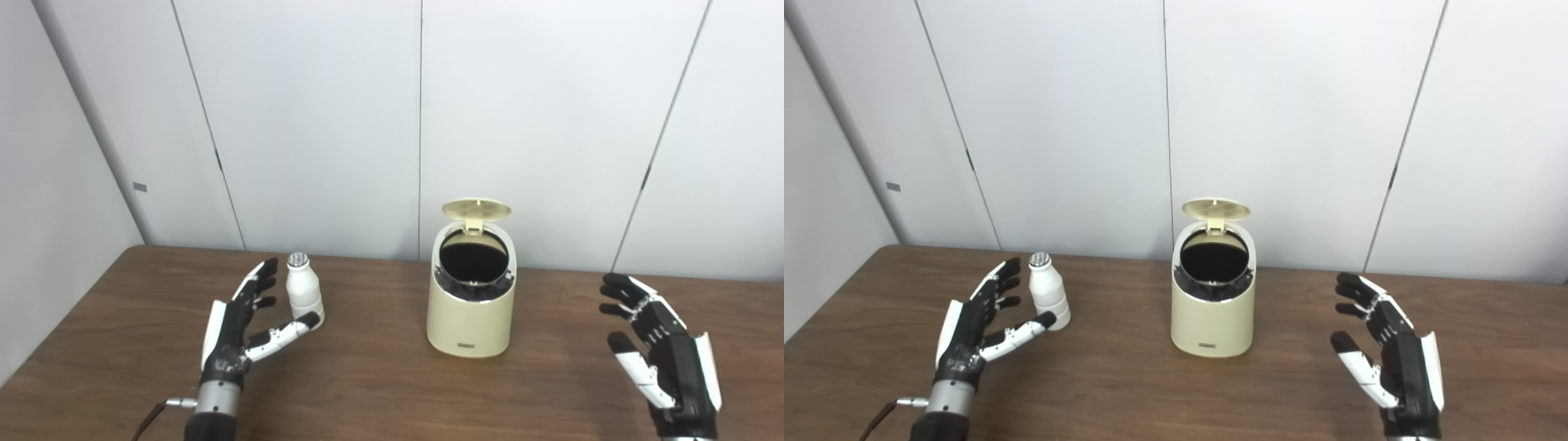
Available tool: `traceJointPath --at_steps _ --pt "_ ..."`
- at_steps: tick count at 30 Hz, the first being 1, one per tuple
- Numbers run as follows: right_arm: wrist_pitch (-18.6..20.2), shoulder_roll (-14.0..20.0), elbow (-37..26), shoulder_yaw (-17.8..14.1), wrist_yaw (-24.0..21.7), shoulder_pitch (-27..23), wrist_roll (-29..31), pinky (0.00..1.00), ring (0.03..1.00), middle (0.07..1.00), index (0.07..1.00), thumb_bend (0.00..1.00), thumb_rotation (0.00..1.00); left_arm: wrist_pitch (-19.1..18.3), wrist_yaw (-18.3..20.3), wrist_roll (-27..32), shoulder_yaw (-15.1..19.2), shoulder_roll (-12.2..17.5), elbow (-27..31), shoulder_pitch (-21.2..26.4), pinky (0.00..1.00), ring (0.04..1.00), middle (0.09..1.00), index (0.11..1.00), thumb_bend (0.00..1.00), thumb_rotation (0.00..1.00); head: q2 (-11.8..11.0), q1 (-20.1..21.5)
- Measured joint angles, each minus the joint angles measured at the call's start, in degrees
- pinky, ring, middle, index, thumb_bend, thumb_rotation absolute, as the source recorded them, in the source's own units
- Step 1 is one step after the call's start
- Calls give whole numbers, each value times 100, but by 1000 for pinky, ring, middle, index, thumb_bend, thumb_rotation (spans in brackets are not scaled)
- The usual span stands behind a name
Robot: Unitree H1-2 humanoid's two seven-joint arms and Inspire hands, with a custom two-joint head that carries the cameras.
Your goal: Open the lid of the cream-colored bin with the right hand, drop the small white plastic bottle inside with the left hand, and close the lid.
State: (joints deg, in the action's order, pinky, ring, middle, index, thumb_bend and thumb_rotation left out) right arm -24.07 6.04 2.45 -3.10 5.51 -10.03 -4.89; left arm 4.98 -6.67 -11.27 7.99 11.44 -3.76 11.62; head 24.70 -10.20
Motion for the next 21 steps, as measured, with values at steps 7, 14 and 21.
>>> traceJointPath --at_steps 7,14,21 --pt "0 -2 0 -2 2 -1 -44 673 774 796 751 639 686 -11 -15 -65 -49 -12 -3 184 712 838 873 900 1000 370 -9 0" --pt "7 -2 -12 -8 -2 8 -22 686 782 799 751 606 637 -20 -161 -421 -143 -16 -41 190 735 839 862 889 1000 362 0 9" --pt "11 0 -38 -8 -64 57 23 680 784 800 755 628 638 -29 -356 -512 -132 -48 -234 289 743 838 855 884 1000 335 9 -61"
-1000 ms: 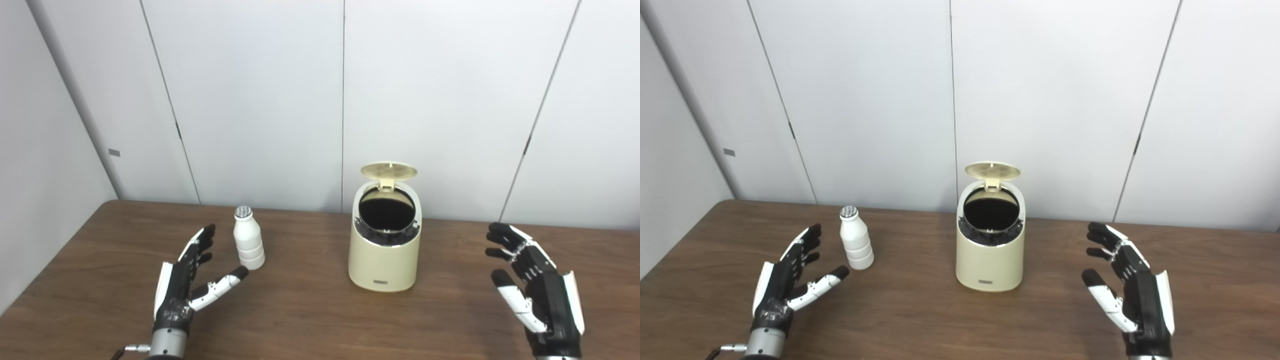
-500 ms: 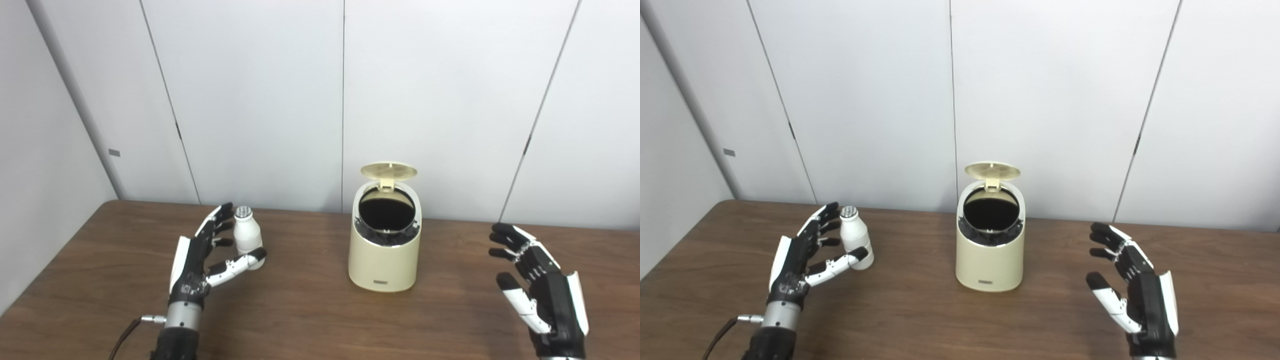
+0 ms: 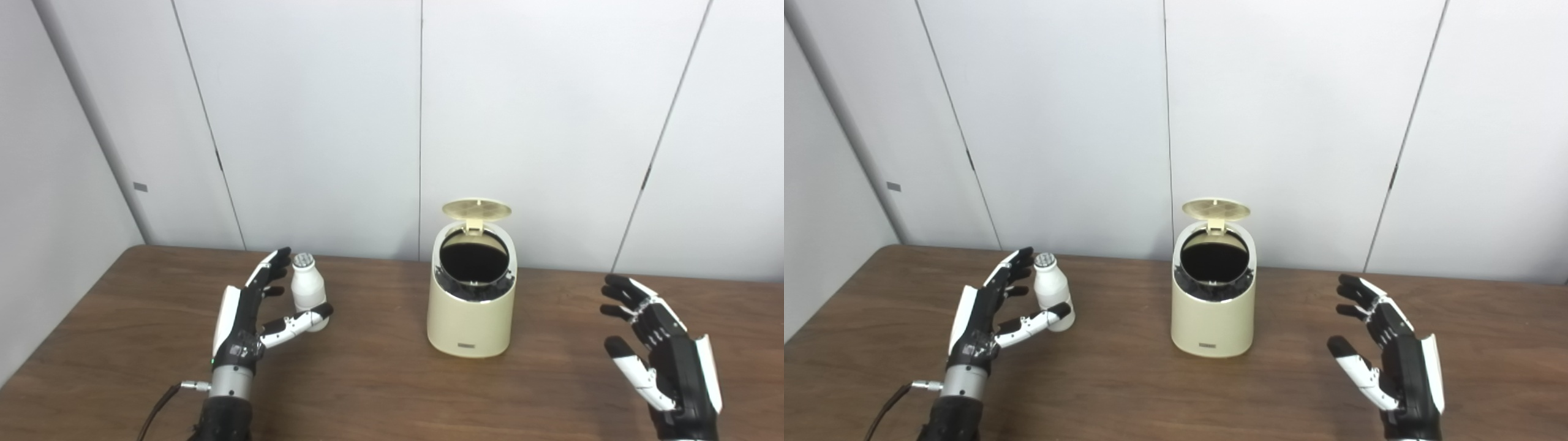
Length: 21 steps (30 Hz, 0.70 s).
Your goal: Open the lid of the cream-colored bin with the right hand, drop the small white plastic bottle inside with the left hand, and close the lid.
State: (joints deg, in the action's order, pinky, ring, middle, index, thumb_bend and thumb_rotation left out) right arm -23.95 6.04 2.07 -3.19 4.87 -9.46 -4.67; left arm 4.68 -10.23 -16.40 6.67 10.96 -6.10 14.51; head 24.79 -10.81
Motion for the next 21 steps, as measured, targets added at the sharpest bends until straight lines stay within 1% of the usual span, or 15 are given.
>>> traceJointPath --at_steps 2,4,6,9,14,17,18,20,21 --pt "0 2 -2 -3 -20 3 1 680 783 800 757 656 650 0 -69 -67 -4 -26 -18 45 737 833 850 882 1000 324 0 -18" --pt "0 7 -5 -12 -36 3 5 673 776 796 757 661 653 -3 -101 -128 -13 -42 -22 65 734 831 846 878 1000 312 0 -18" --pt "0 16 -13 -31 -42 5 6 673 775 795 758 655 654 -21 -137 -174 -19 -53 -34 65 737 832 846 878 1000 306 0 -18" --pt "0 37 -22 -50 -46 6 7 675 772 793 761 652 652 -82 -226 -222 -25 -70 -41 65 715 819 839 871 1000 306 9 -70" --pt "0 53 -22 -59 -80 6 86 689 780 797 766 657 635 -180 -283 -323 -49 -99 -41 64 738 830 845 870 1000 313 18 -106" --pt "0 84 -22 -59 -155 8 152 685 779 796 764 652 631 -210 -286 -334 -56 -102 -48 66 725 820 839 866 1000 315 18 -106" --pt "0 89 -22 -60 -164 11 167 683 776 794 763 649 630 -211 -294 -338 -56 -101 -66 69 708 808 832 864 1000 315 18 -106" --pt "0 89 -27 -64 -179 17 192 681 774 792 761 652 627 -214 -306 -338 -55 -99 -175 107 688 796 827 863 1000 310 18 -114" --pt "0 88 -35 -63 -187 21 195 680 774 790 759 650 626 -222 -307 -337 -55 -98 -233 129 694 800 824 859 1000 313 18 -114"
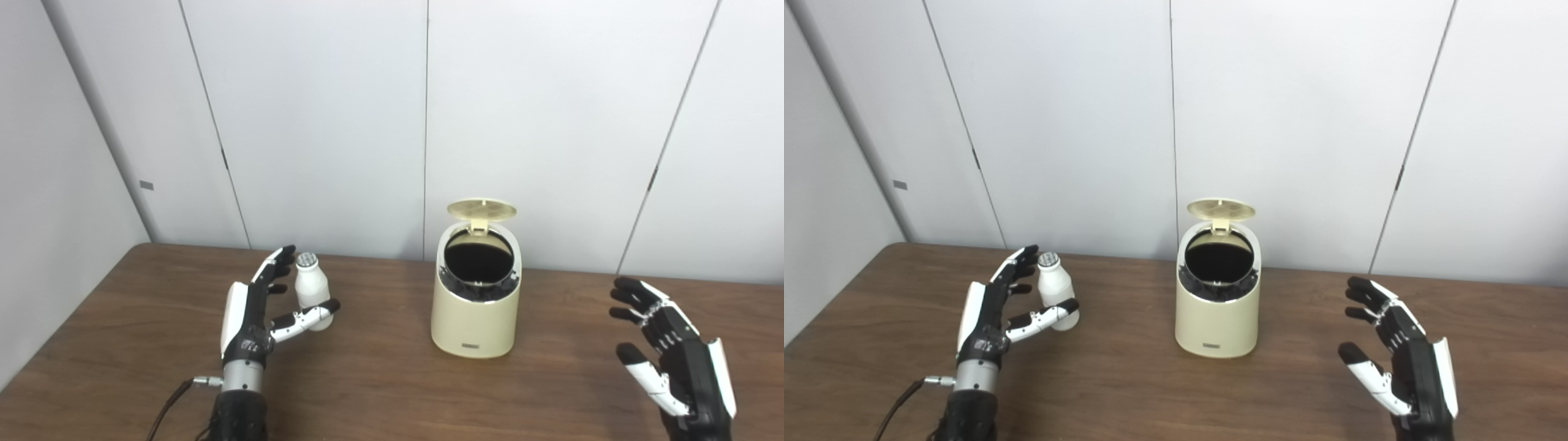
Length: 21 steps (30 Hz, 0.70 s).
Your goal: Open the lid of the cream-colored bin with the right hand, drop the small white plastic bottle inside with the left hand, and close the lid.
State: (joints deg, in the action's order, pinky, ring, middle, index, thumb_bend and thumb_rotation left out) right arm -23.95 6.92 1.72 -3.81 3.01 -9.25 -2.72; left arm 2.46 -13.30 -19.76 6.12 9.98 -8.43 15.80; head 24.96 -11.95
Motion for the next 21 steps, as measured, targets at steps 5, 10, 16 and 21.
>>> traceJointPath --at_steps 5,10,16,21 --pt "8 0 -133 3 -30 27 -9 667 769 788 756 637 629 -23 -16 -43 -46 16 -174 155 714 809 823 851 1000 338 26 9" --pt "27 2 -188 5 -72 61 -7 667 765 788 754 666 625 -192 -25 -145 -121 28 -326 271 689 796 820 853 1000 355 35 26" --pt "162 -3 -269 7 -82 111 -8 658 763 785 747 691 626 -330 -44 -215 -177 28 -551 369 700 799 816 849 1000 336 26 44" --pt "184 -3 -357 15 -86 111 -2 655 764 786 746 696 623 -327 -118 -214 -224 31 -752 464 695 793 803 833 1000 333 26 35"
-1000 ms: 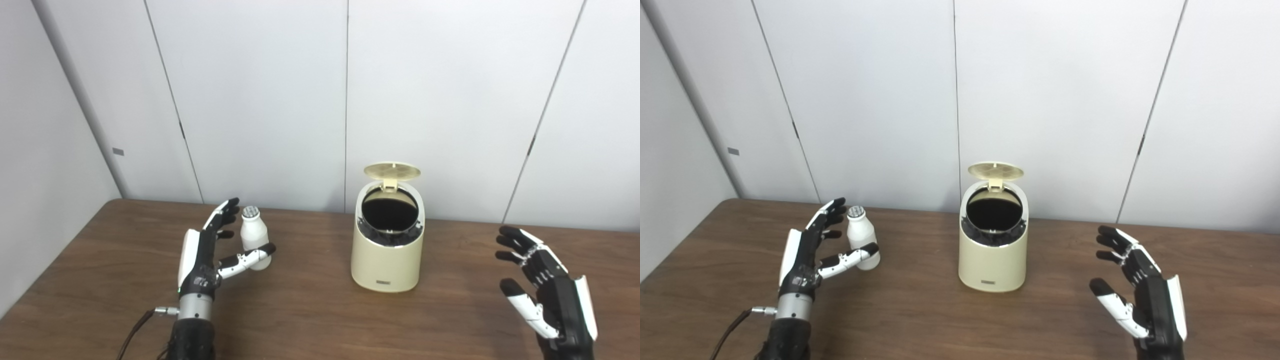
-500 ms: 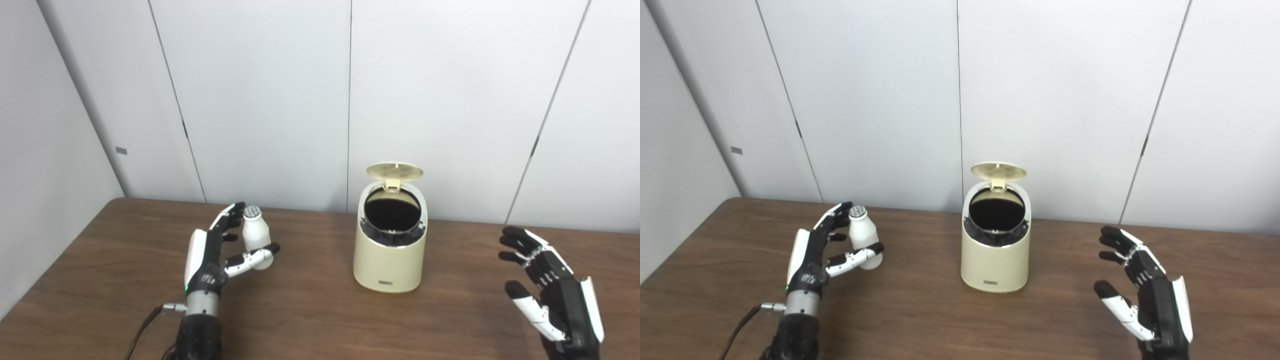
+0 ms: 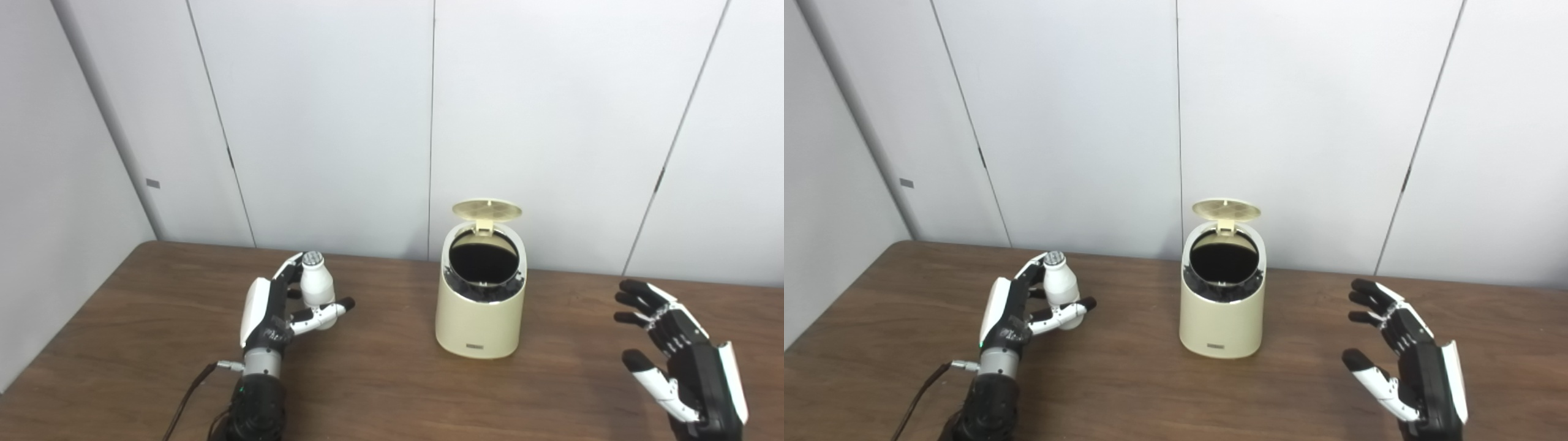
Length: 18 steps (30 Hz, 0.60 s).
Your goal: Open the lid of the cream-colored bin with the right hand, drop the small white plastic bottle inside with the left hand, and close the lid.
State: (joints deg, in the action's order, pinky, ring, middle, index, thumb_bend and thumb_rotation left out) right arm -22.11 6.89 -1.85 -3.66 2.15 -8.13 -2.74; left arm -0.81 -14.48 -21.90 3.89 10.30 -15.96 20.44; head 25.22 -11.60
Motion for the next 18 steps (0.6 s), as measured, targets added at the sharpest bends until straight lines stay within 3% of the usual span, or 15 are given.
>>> traceJointPath --at_steps 4,7,9,10,12,18 --pt "33 -1 -7 3 0 3 -24 655 770 792 747 716 630 0 -104 -13 -6 5 -89 41 626 714 715 765 1000 278 -9 26" --pt "35 -1 -11 8 -4 4 -16 650 769 791 745 718 625 -27 -281 -77 1 -9 -105 62 570 641 633 682 983 156 9 26" --pt "35 -1 -12 9 -4 3 -20 636 760 786 741 716 630 -2 -506 -79 47 -47 -178 91 486 555 554 596 909 42 9 35" --pt "36 -1 -16 9 -3 4 -31 633 758 785 742 721 637 71 -636 -64 101 -79 -252 112 451 524 520 567 735 21 9 35" --pt "46 -1 -29 11 -3 4 -45 640 763 789 746 725 633 245 -879 -20 181 -138 -439 173 384 454 474 526 566 4 18 44" --pt "146 -19 -56 19 -4 7 -35 648 773 793 745 729 614 599 -1450 -7 280 -227 -677 289 320 432 472 503 505 0 18 53"
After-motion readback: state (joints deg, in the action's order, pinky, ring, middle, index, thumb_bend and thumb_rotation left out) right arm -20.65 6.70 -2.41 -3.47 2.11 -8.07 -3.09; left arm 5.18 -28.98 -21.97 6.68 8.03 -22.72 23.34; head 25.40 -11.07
